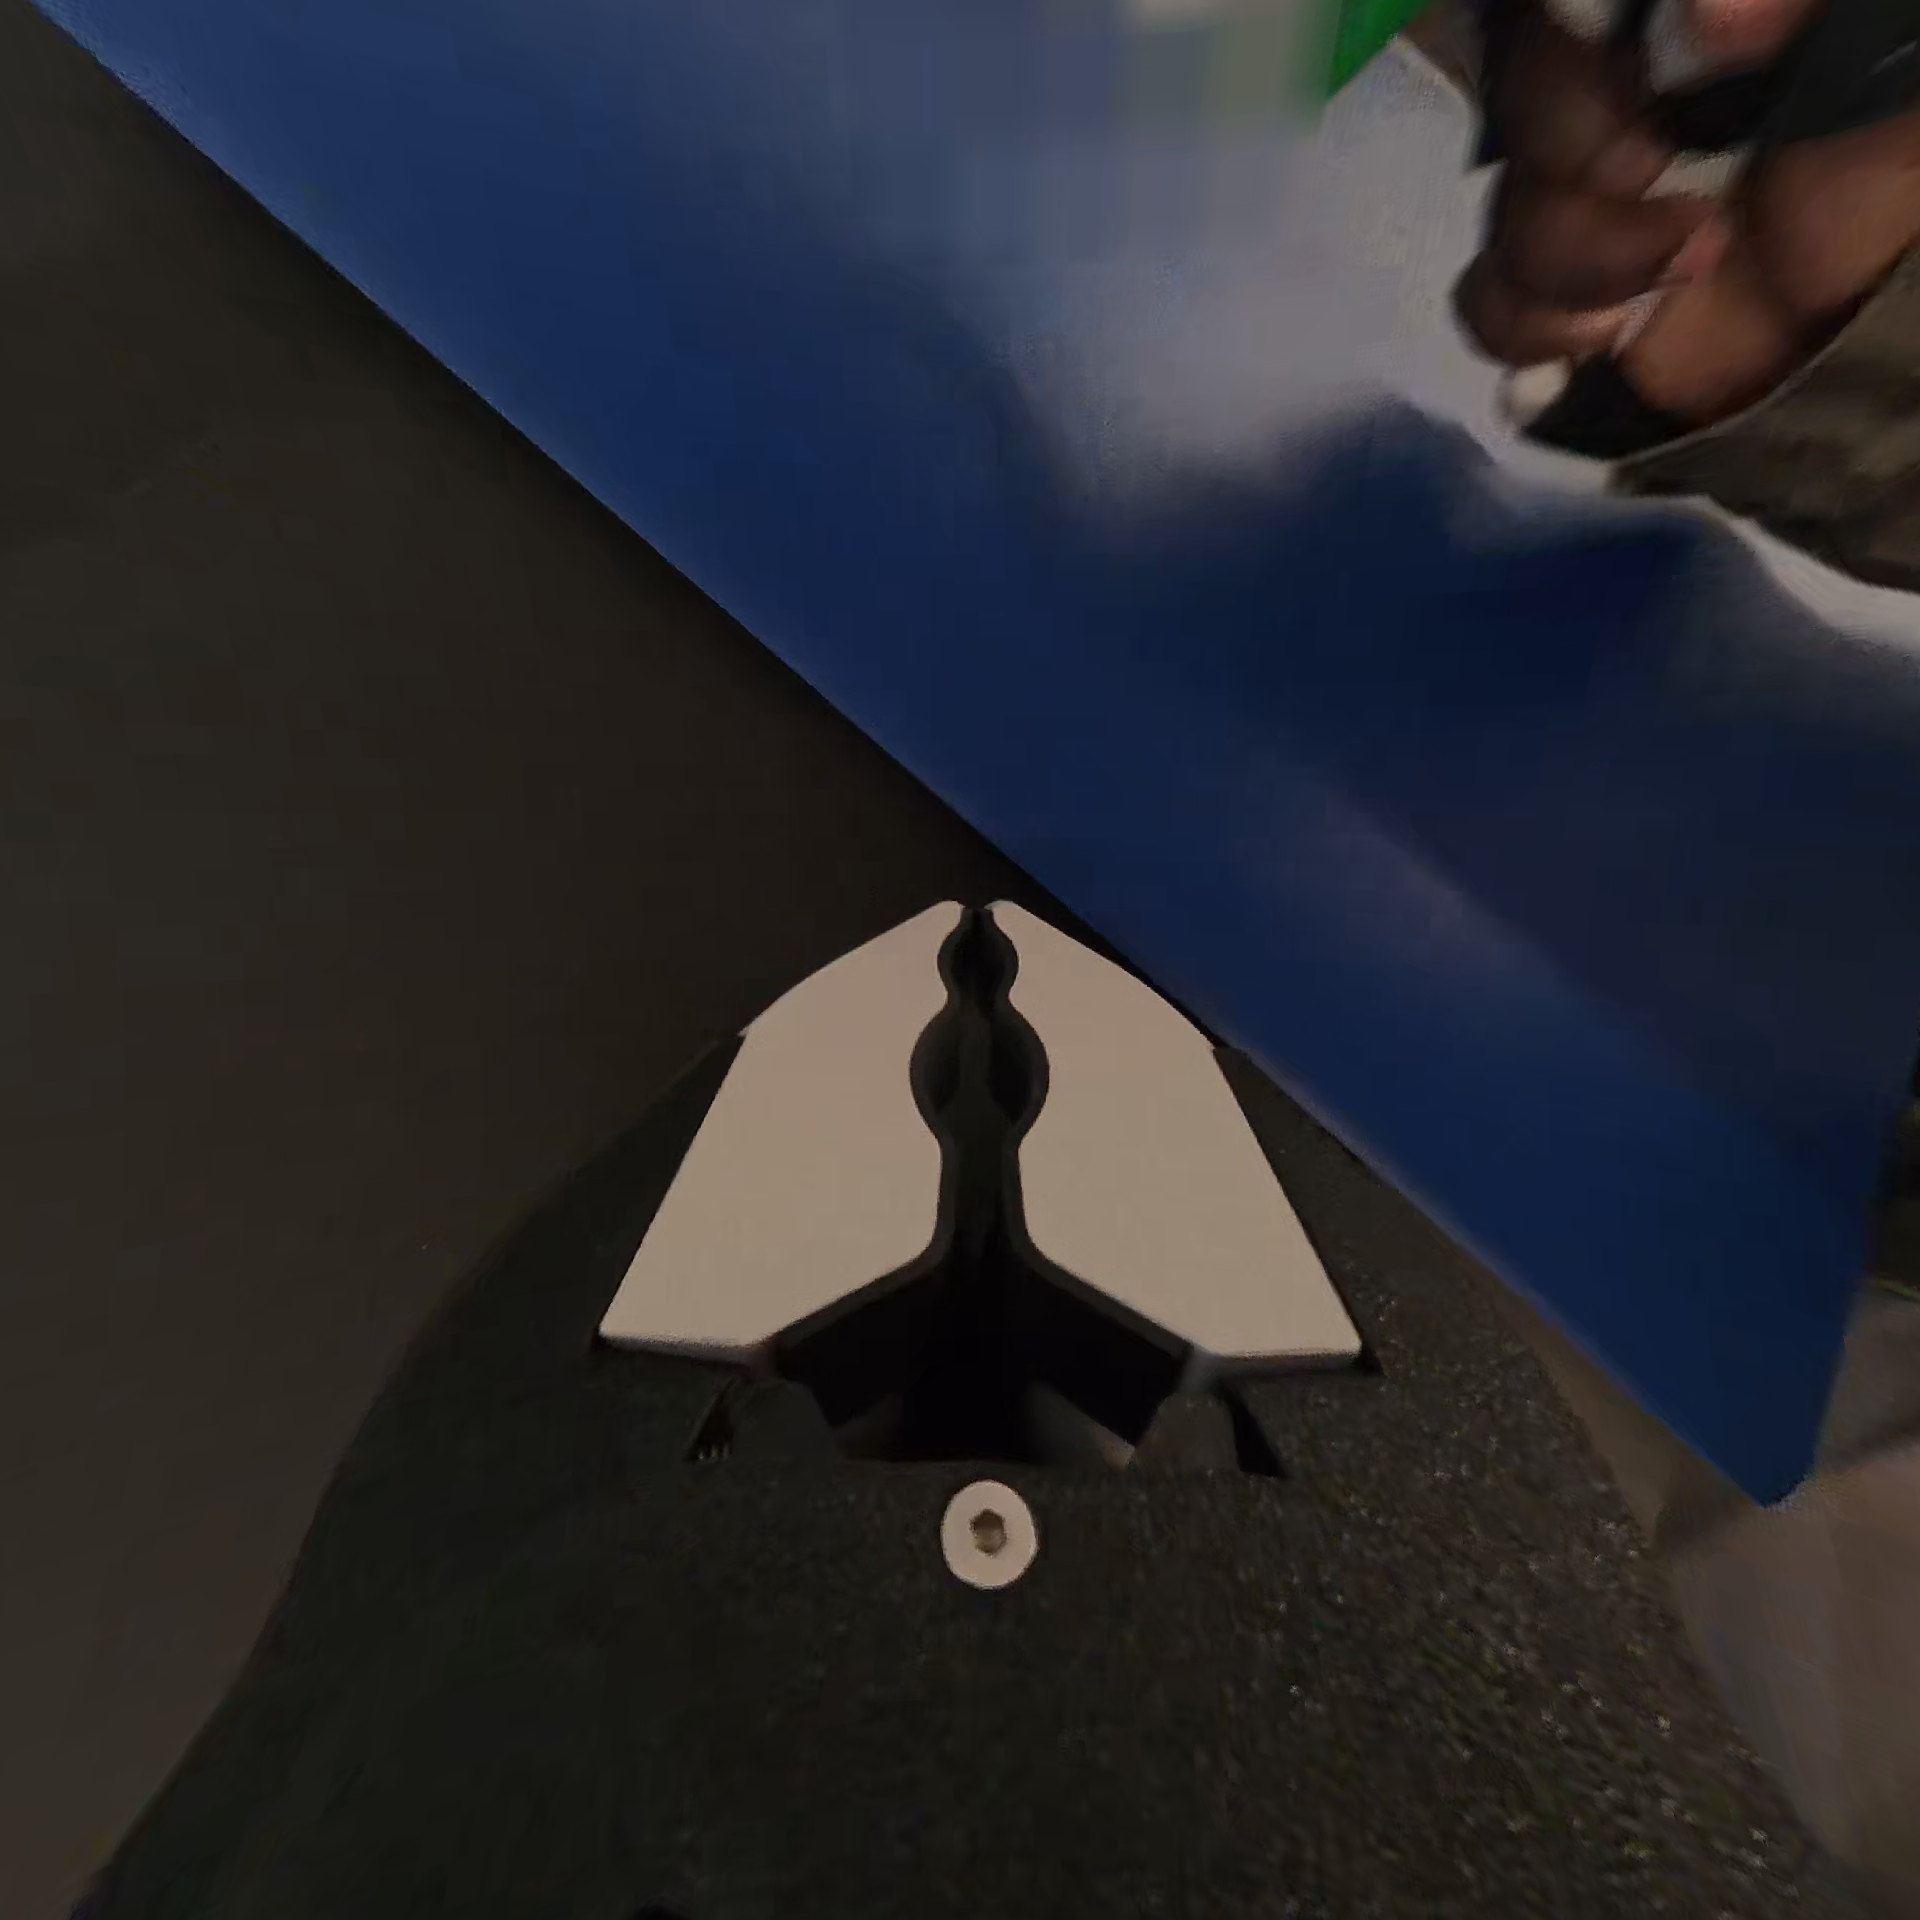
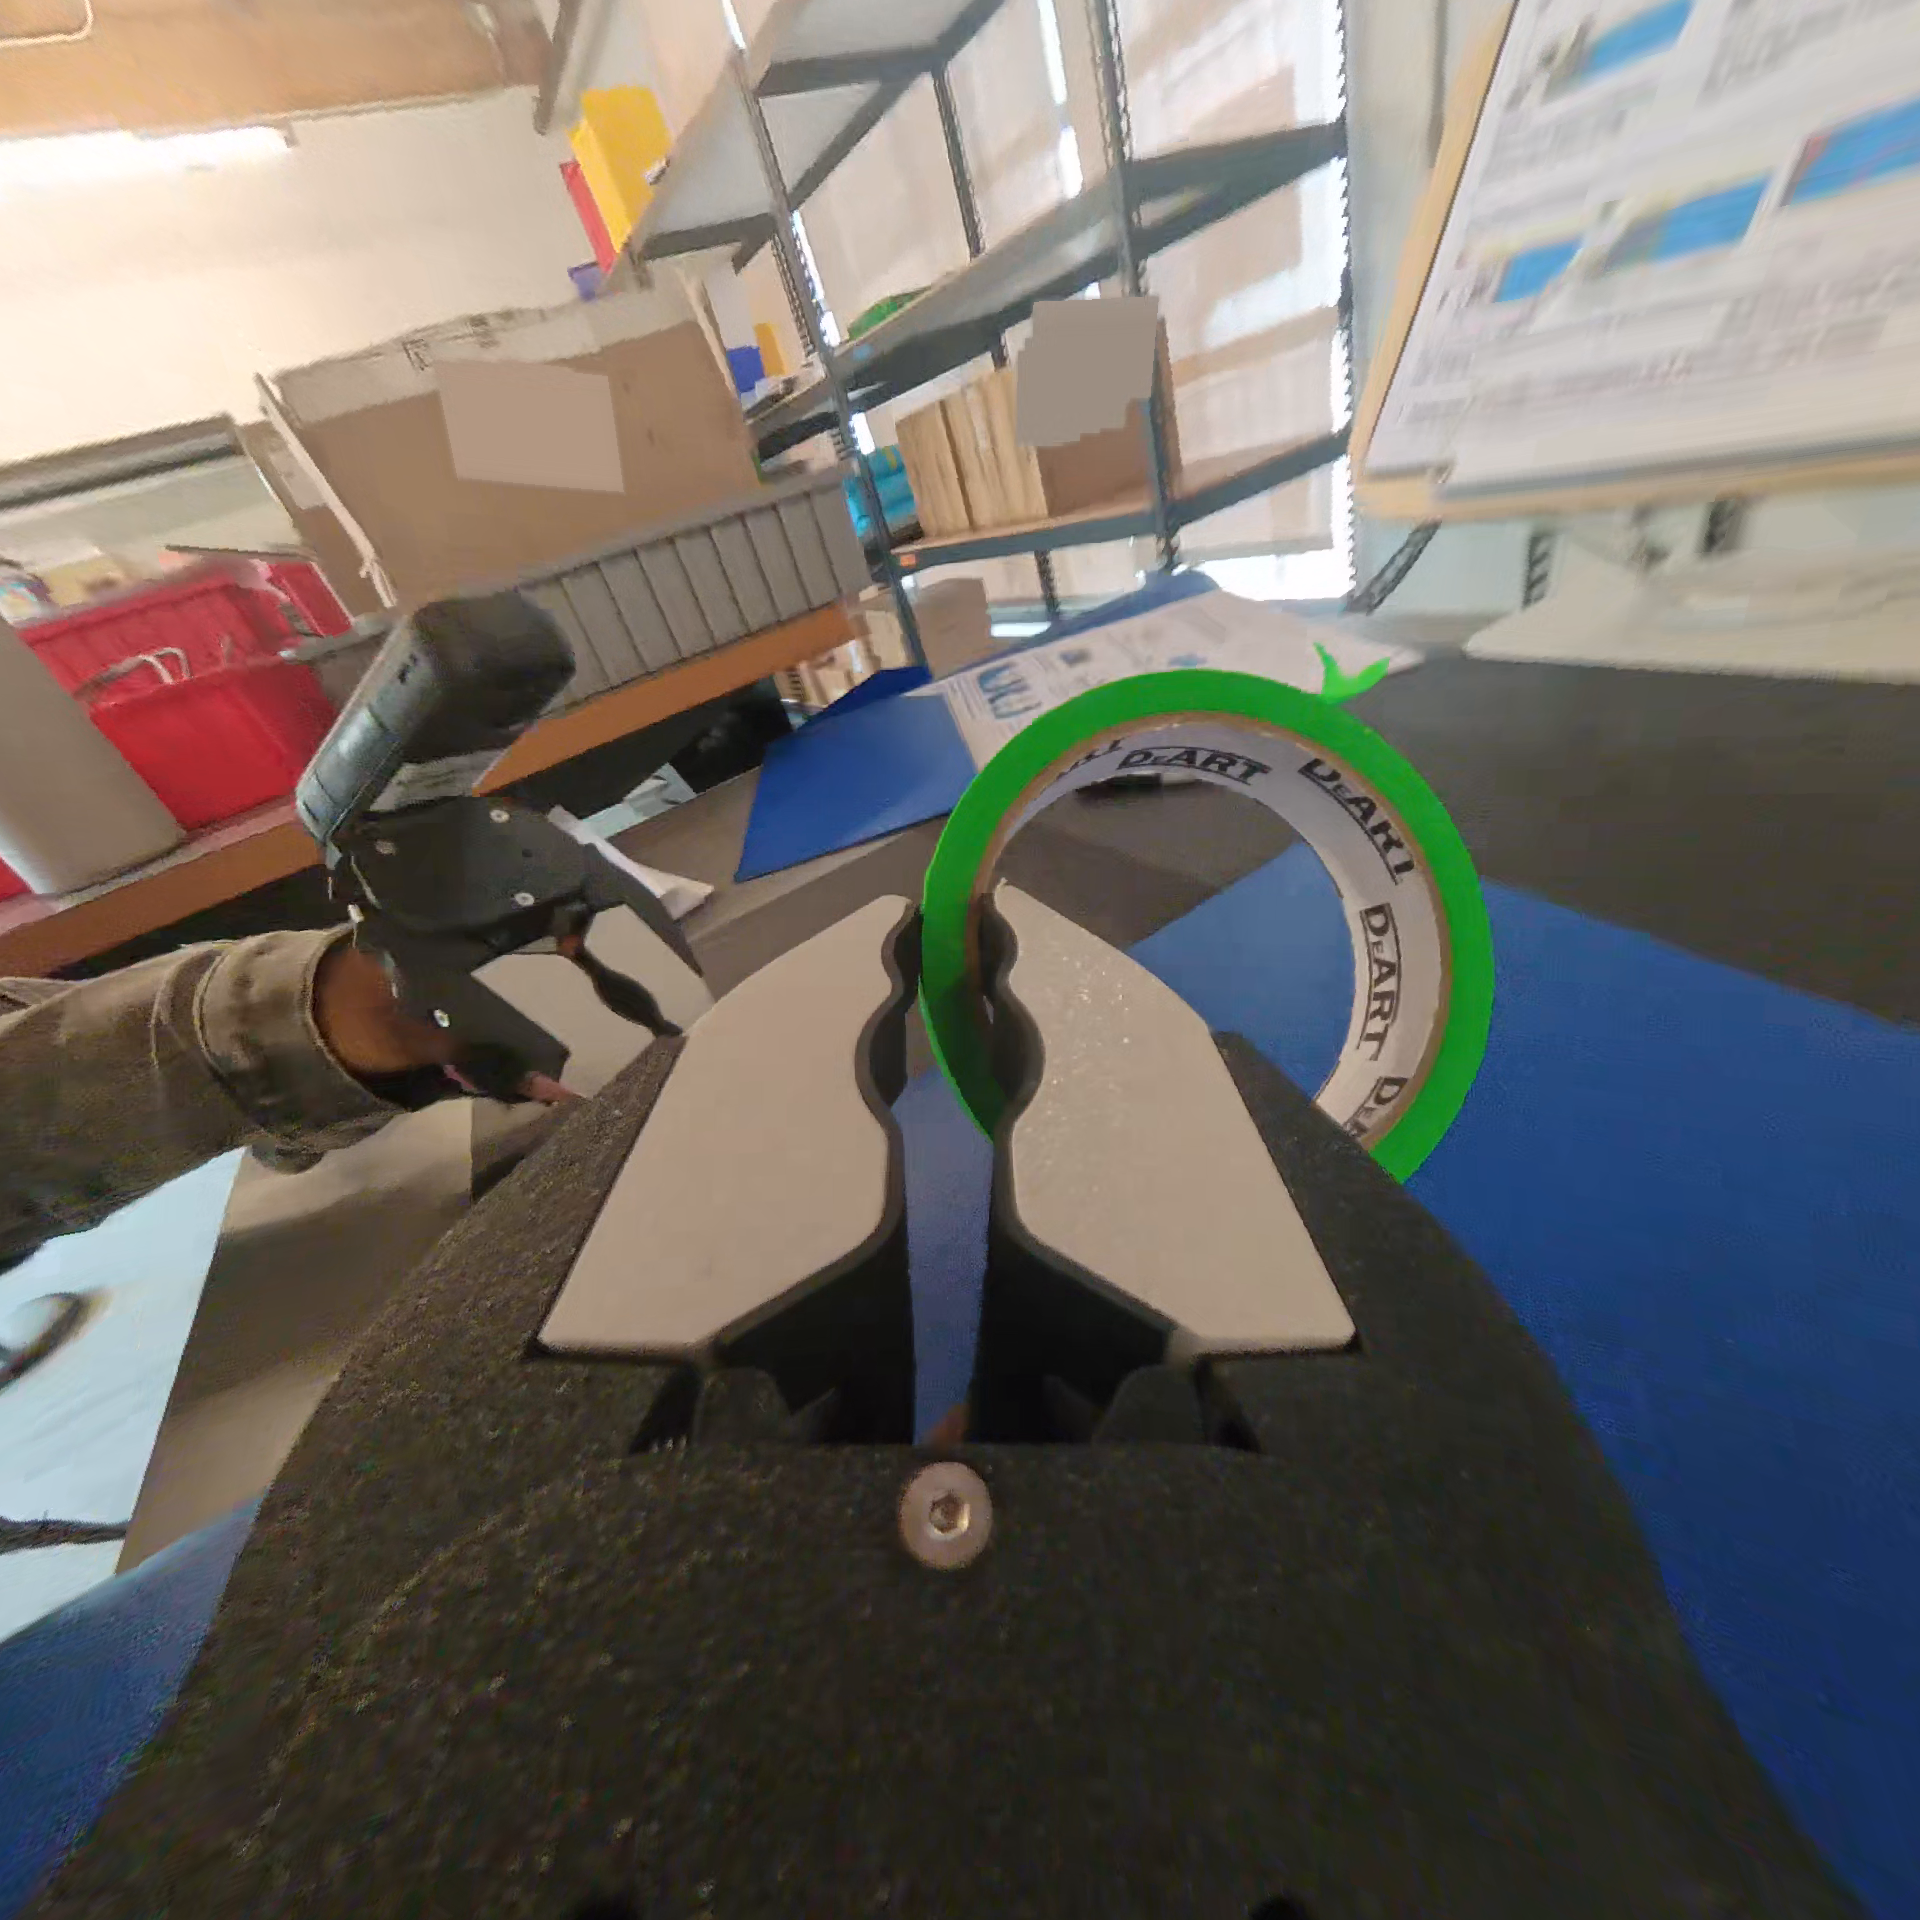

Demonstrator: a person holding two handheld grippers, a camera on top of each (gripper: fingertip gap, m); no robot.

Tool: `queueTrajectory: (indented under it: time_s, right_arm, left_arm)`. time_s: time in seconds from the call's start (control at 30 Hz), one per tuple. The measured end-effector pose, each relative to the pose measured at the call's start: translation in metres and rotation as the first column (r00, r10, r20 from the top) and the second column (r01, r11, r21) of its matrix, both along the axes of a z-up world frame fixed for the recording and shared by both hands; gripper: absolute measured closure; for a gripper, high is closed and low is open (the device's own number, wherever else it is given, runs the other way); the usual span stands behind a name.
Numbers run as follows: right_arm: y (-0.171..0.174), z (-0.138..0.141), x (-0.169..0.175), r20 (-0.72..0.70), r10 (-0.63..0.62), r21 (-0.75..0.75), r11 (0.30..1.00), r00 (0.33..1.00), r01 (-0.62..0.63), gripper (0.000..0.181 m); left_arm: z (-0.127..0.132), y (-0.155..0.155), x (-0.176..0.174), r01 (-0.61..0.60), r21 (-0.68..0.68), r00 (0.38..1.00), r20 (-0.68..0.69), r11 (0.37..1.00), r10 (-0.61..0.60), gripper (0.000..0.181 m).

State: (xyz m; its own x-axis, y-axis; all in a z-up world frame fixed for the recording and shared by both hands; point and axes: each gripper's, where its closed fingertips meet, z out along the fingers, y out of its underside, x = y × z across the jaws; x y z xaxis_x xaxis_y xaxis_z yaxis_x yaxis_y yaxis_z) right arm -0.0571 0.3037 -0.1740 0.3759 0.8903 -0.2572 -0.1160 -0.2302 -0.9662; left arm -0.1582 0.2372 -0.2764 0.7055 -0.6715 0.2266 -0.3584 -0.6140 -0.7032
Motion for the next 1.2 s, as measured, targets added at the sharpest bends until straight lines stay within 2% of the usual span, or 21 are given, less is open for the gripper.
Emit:
queueTrajectory:
  time_s: [0.03,0.13,0.2,0.23,0.3,0.33,0.43,0.6,0.73,0.8,0.9,1.0,1.1,1.17,1.2]
  right_arm:
    - [-0.005,0.009,0.015,0.030,-0.025,0.039,0.999,0.999,0.024,0.171]
    - [-0.021,0.010,0.073,0.224,-0.126,0.127,0.987,0.966,0.099,0.171]
    - [-0.030,-0.004,0.109,0.338,-0.198,0.139,0.977,0.920,0.160,0.171]
    - [-0.037,-0.010,0.118,0.346,-0.195,0.112,0.980,0.918,0.166,0.171]
    - [-0.057,-0.021,0.122,0.313,-0.143,0.027,0.990,0.939,0.142,0.170]
    - [-0.065,-0.026,0.119,0.296,-0.113,-0.013,0.992,0.948,0.122,0.170]
    - [-0.077,-0.032,0.108,0.229,-0.038,-0.076,0.996,0.973,0.057,0.169]
    - [-0.077,-0.019,0.103,0.171,-0.007,-0.025,1.000,0.985,0.011,0.169]
    - [-0.059,-0.005,0.101,0.046,-0.026,-0.002,1.000,0.999,0.026,0.170]
    - [-0.044,-0.001,0.092,0.013,-0.019,0.028,0.999,1.000,0.019,0.170]
    - [-0.025,0.000,0.064,0.011,0.053,0.059,0.997,0.999,-0.054,0.170]
    - [-0.010,-0.008,0.039,0.098,0.108,0.091,0.989,0.989,-0.117,0.170]
    - [-0.011,-0.009,0.028,0.200,0.120,0.146,0.978,0.972,-0.150,0.169]
    - [-0.020,0.000,0.028,0.265,0.072,0.243,0.960,0.961,-0.139,0.169]
    - [-0.027,0.007,0.028,0.286,0.041,0.303,0.944,0.957,-0.131,0.170]
  left_arm:
    - [0.003,-0.001,0.001,-0.020,0.008,1.000,0.023,1.000,0.020,0.179]
    - [0.008,-0.003,0.007,-0.052,-0.088,0.992,0.106,0.995,0.061,0.179]
    - [0.002,0.003,0.004,-0.106,-0.126,0.991,0.071,0.986,0.116,0.144]
    - [-0.003,0.003,0.004,-0.125,-0.169,0.990,0.045,0.978,0.135,0.127]
    - [-0.001,-0.002,0.012,-0.123,-0.239,0.988,0.064,0.963,0.142,0.098]
    - [0.001,-0.007,0.019,-0.096,-0.270,0.989,0.080,0.958,0.122,0.101]
    - [0.005,-0.021,0.043,-0.010,-0.382,0.984,0.163,0.924,0.078,0.097]
    - [0.013,-0.017,0.053,-0.035,-0.405,0.954,0.259,0.914,0.151,0.082]
    - [0.021,0.005,0.034,-0.126,-0.404,0.888,0.362,0.906,0.285,0.086]
    - [0.020,0.014,0.021,-0.157,-0.400,0.881,0.356,0.903,0.311,0.087]
    - [0.014,0.029,-0.002,-0.216,-0.373,0.886,0.313,0.902,0.342,0.087]
    - [0.007,0.042,-0.019,-0.243,-0.341,0.890,0.293,0.908,0.348,0.101]
    - [0.007,0.048,-0.030,-0.238,-0.297,0.897,0.298,0.925,0.327,0.116]
    - [0.024,0.048,-0.033,-0.267,-0.184,0.887,0.337,0.946,0.316,0.120]
    - [0.040,0.047,-0.033,-0.287,-0.078,0.884,0.361,0.955,0.296,0.121]
